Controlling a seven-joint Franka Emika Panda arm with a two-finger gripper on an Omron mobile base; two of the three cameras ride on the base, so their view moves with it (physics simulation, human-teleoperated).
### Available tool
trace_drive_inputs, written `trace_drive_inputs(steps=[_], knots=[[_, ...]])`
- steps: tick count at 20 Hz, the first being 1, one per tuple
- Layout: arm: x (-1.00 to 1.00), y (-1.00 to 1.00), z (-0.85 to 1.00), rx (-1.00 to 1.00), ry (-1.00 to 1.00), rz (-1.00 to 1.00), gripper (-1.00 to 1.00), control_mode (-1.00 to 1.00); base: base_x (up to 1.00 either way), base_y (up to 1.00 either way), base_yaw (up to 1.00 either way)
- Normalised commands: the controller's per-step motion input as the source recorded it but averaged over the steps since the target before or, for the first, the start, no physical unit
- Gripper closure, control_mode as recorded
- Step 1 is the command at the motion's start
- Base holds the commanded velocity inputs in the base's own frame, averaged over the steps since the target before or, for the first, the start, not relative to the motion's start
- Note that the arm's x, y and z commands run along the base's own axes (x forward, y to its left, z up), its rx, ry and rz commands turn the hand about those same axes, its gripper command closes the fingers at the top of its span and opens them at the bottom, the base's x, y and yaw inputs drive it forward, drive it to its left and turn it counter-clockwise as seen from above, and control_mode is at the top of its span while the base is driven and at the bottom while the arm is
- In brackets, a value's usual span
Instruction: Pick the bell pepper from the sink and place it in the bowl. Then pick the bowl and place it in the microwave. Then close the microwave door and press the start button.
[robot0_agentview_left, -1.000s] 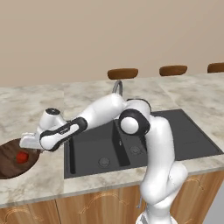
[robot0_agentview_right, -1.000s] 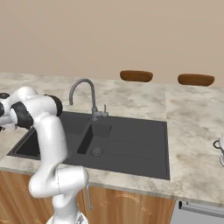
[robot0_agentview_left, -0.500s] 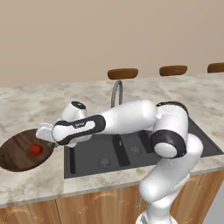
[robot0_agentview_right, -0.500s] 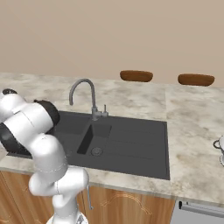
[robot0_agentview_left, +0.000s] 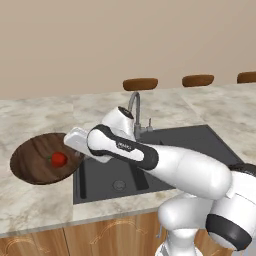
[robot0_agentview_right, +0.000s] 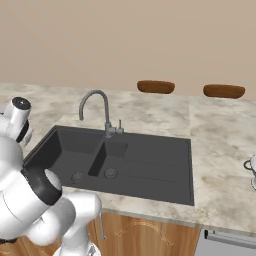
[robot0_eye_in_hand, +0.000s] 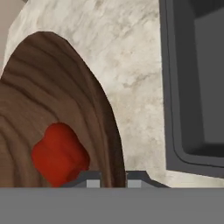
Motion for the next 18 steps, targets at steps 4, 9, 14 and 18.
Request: trace_drive_inputs(steps=[4, 9, 14, 18], knots=[[-0.19, -0.57, 1.0, 0.0, 0.0, -0.02, 1.0, -1.0, 0.0, 0.0, 0.0], [-0.18, -0.51, 1.0, -0.06, 0.0, 0.0, 1.0, -1.0, 0.0, 0.0, 0.0], [-0.27, -0.59, 1.0, -0.03, 0.0, -0.04, 1.0, -1.0, 0.0, 0.0, 0.0], [-0.46, -0.75, 0.97, 0.07, 0.07, -0.13, 1.0, -1.0, 0.0, 0.0, 0.0]])
